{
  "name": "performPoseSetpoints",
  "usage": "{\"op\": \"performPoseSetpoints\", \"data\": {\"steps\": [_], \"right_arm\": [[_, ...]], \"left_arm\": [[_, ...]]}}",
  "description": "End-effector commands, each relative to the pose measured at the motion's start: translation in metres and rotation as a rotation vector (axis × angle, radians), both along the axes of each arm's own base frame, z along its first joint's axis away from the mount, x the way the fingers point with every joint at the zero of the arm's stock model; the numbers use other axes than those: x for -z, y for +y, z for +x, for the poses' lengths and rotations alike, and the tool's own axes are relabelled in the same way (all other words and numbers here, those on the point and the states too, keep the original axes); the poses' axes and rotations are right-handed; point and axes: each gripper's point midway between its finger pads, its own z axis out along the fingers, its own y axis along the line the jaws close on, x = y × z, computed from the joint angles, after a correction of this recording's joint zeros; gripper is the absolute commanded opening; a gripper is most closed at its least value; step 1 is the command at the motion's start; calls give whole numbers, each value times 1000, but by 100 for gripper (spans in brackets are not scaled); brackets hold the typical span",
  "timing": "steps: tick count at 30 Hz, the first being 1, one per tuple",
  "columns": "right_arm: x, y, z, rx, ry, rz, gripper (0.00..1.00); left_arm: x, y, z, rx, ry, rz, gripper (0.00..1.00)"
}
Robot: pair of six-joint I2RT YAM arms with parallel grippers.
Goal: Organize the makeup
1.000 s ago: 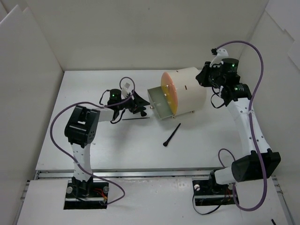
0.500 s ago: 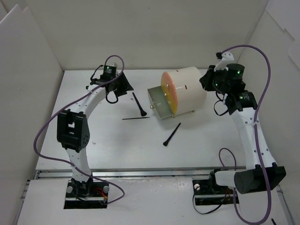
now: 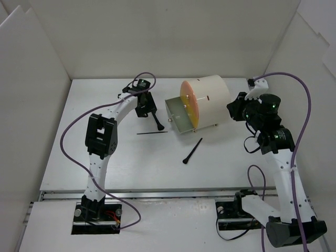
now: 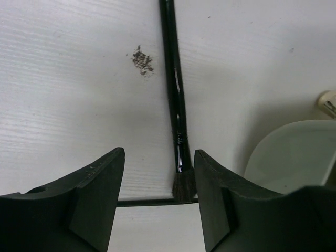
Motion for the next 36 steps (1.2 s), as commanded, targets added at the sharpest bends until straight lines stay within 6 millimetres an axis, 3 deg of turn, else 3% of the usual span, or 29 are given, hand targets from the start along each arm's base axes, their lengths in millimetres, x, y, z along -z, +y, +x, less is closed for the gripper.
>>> {"op": "performPoseSetpoints", "data": {"steps": [1, 11, 12, 16, 19, 23, 28, 32, 33, 34, 35, 36], "right_arm": [[-15, 4, -8, -12, -72, 31, 8], [-11, 2, -33, -9, -86, 34, 9], [-12, 1, -34, -8, -88, 33, 9], [-12, 1, -39, -11, -91, 28, 9], [-11, 0, -40, -7, -89, 24, 9], [-11, 0, -41, -6, -92, 21, 9], [-13, 4, -38, -28, -85, 30, 9], [-11, 7, -34, -41, -69, 38, 9], [-10, 8, -34, -43, -65, 41, 9], [-12, 8, -34, -42, -69, 43, 9], [-12, 8, -34, -41, -69, 43, 9], [-13, 8, -33, -39, -70, 44, 9]], "left_arm": [[-36, -9, 14, -35, -84, -3, 51], [-6, -19, 19, -68, -16, 31, 49], [6, -14, 21, -84, -5, 68, 48], [19, -11, 21, -103, 15, 124, 45], [27, -4, 16, -111, 46, 165, 39], [41, 13, -1, -112, 99, 242, 15], [43, 31, -17, -117, 140, 292, 0], [6, 32, 3, -141, 26, 183, 0], [-21, 27, 8, -135, -36, 135, 0], [-33, 18, 8, -110, -60, 83, 0], [-66, 10, 17, -96, -151, 21, 0], [-82, -1, 18, -64, -179, -40, 0]]}}
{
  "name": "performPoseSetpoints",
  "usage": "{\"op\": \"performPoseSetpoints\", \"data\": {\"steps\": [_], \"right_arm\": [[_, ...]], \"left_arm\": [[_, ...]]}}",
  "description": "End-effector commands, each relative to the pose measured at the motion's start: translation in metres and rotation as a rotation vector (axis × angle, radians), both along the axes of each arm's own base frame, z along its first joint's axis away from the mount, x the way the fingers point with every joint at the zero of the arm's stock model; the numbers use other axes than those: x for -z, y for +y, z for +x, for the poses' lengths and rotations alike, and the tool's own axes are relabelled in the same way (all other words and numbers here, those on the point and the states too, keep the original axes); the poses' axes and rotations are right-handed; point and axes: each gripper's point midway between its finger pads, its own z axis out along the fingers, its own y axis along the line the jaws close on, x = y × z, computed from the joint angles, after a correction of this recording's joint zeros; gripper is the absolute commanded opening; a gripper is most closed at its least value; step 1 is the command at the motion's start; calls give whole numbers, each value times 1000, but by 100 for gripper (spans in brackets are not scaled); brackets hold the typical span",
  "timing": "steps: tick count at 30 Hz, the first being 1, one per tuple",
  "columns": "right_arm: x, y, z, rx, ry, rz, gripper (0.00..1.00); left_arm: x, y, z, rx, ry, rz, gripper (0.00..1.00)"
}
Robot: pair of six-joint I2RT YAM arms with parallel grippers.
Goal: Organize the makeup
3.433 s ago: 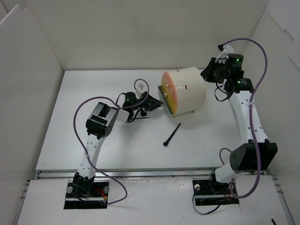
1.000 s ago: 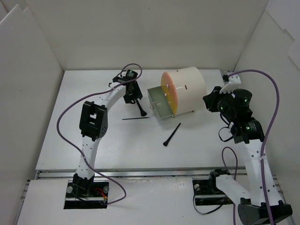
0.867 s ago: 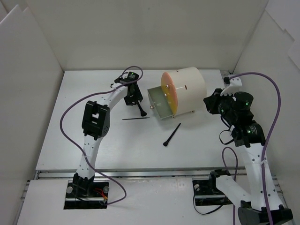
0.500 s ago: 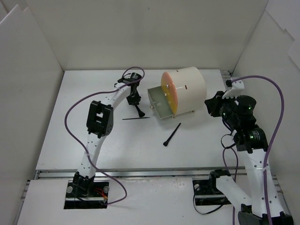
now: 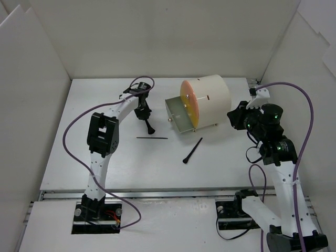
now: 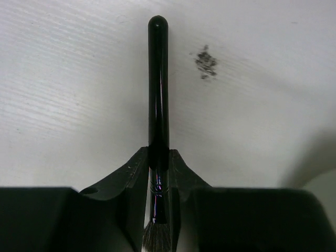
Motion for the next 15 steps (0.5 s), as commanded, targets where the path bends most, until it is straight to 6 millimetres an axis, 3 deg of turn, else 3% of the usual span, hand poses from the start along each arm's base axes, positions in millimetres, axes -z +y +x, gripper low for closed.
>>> {"op": "performPoseSetpoints", "data": {"steps": [1, 2, 4, 5, 8, 10, 12, 13, 14, 15], "right_arm": [[-27, 6, 6, -19, -79, 22, 9], [-29, 6, 6, -19, -83, 22, 9], [-33, 5, 7, -13, -91, 21, 9], [-34, 6, 8, -14, -90, 24, 9], [-37, 7, 10, -13, -92, 28, 8], [-43, 7, 10, -11, -102, 35, 9], [-47, 7, 11, -7, -108, 39, 8], [-50, 6, 10, -3, -115, 43, 8], [-52, 6, 9, -4, -120, 46, 9], [-55, 6, 8, -2, -124, 47, 9]], "left_arm": [[-127, -33, 24, 92, -285, -246, 0], [-158, -42, 28, 121, -368, -308, 0], [-182, -58, 20, 166, -399, -398, 0], [-204, -65, 21, 179, -459, -451, 0], [-230, -97, 12, 225, -489, -581, 0], [-239, -124, 1, 265, -478, -655, 0], [-240, -145, 2, 282, -482, -695, 2], [-250, -150, 6, 287, -507, -695, 2], [-233, -152, 12, 273, -474, -676, 2], [-232, -160, 12, 282, -471, -677, 2]]}}
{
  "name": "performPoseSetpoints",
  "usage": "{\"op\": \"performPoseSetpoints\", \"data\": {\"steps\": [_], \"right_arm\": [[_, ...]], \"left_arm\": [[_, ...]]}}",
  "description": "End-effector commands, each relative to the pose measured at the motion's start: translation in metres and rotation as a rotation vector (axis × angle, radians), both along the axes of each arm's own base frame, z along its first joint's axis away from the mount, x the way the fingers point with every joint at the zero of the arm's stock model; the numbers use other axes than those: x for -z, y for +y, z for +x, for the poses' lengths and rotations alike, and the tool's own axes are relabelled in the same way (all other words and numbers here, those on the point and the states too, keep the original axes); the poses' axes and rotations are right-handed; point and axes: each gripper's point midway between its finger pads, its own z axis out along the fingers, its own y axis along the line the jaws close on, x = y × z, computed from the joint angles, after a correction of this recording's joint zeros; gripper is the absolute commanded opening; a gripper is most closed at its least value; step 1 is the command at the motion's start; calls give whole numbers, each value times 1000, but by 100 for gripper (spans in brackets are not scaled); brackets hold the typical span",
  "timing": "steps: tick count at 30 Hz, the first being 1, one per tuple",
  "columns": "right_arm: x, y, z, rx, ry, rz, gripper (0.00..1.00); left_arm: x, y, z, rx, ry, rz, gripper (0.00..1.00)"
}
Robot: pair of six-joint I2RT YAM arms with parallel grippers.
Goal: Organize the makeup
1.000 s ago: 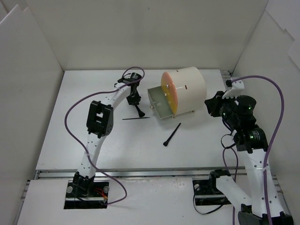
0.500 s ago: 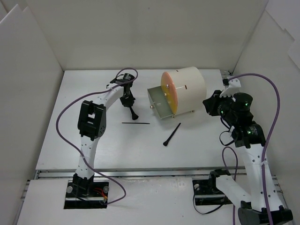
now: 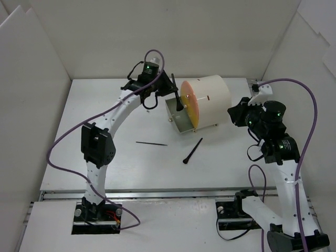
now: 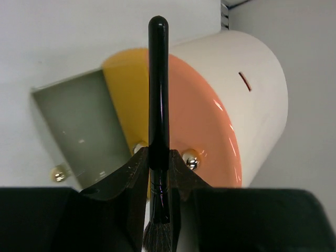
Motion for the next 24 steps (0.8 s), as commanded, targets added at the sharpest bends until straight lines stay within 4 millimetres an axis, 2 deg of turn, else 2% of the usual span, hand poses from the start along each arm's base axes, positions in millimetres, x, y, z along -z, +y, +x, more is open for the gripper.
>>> {"op": "performPoseSetpoints", "data": {"steps": [1, 2, 5, 9, 13, 17, 18, 19, 20, 21, 23, 24], "right_arm": [[-41, 3, 1, -4, -111, 28, 9], [-42, 3, 0, -4, -115, 27, 9], [-47, 0, -6, 6, -126, 25, 10], [-48, -3, -11, 20, -121, 9, 10], [-49, -3, -9, 21, -116, 5, 11], [-51, 0, -5, 7, -110, 11, 11], [-52, 0, -3, 4, -109, 12, 11], [-52, 2, -2, -1, -105, 12, 11], [-54, 3, -1, -5, -108, 14, 11], [-52, 3, 2, -8, -99, 10, 11], [-51, 5, 5, -16, -92, 6, 11], [-48, 8, 8, -25, -83, 2, 11]], "left_arm": [[-14, -31, 7, 35, -29, -73, 4], [-2, -32, 11, 29, -9, -64, 5], [10, -36, 17, 7, 0, -37, 8], [21, -35, 21, -4, 6, -17, 16], [19, -40, 18, 12, -7, -11, 39], [2, -33, 12, 22, -47, 5, 48], [4, -29, 9, 17, -47, 23, 49], [-9, -23, 3, 17, -69, 30, 49], [-14, -18, -1, 27, -92, 56, 49], [-21, -4, -8, 14, -109, 79, 49], [-20, 17, -17, 17, -134, 155, 49], [-21, 40, -24, -12, -136, 187, 50]]}}
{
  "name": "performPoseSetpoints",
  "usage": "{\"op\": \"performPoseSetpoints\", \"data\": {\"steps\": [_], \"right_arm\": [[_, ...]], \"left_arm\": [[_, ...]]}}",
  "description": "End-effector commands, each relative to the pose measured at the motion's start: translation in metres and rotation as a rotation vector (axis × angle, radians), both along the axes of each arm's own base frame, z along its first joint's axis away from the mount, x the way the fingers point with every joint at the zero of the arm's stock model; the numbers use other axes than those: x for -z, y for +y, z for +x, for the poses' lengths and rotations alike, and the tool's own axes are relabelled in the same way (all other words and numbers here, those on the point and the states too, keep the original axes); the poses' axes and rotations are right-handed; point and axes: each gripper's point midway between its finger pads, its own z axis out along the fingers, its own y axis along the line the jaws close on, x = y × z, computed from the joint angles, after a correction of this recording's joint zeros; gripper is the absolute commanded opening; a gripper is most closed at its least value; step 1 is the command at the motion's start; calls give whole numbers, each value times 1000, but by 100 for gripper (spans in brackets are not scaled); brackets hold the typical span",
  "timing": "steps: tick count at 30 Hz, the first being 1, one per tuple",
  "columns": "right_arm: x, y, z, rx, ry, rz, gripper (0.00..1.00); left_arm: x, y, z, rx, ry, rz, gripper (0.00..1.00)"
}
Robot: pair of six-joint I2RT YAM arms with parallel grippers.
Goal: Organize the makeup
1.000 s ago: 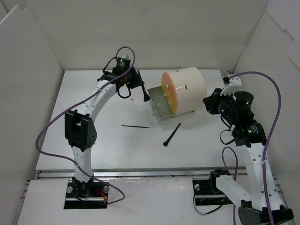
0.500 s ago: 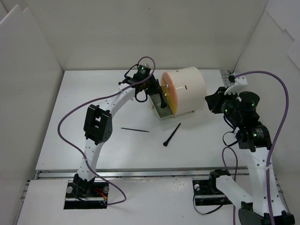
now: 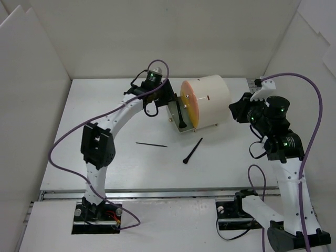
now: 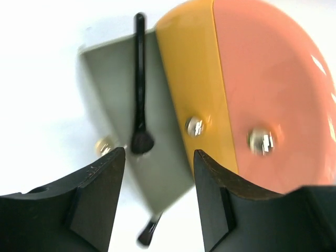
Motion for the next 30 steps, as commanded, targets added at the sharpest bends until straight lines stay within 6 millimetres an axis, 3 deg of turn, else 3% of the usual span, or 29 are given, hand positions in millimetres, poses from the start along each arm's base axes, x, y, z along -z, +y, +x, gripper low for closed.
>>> {"op": "performPoseSetpoints", "data": {"steps": [1, 3, 8, 10, 14, 17, 21, 26, 30], "right_arm": [[-20, 7, 10, -29, -63, -5, 11], [-17, 9, 13, -33, -53, -11, 11], [-6, 10, 20, -33, -24, -32, 10], [-4, 11, 21, -35, -21, -33, 10], [-4, 10, 16, -26, -24, -23, 11], [-1, 9, 11, -20, -23, -22, 12], [6, 11, 8, -36, -11, -22, 12], [20, 16, 4, -63, 20, -21, 12], [29, 19, 3, -81, 38, -19, 12]], "left_arm": [[-77, 52, -21, -14, -191, 63, 50], [-66, 75, -37, 5, -185, 125, 51], [-49, 81, -62, 95, -178, 159, 48], [-37, 82, -71, 106, -151, 148, 41], [1, 93, -96, 93, -10, 182, 39], [32, 113, -120, 70, 78, 252, 39], [52, 136, -141, 111, 87, 383, 39], [65, 149, -154, 370, -10, 545, 49], [70, 136, -154, 581, -121, 631, 52]]}}
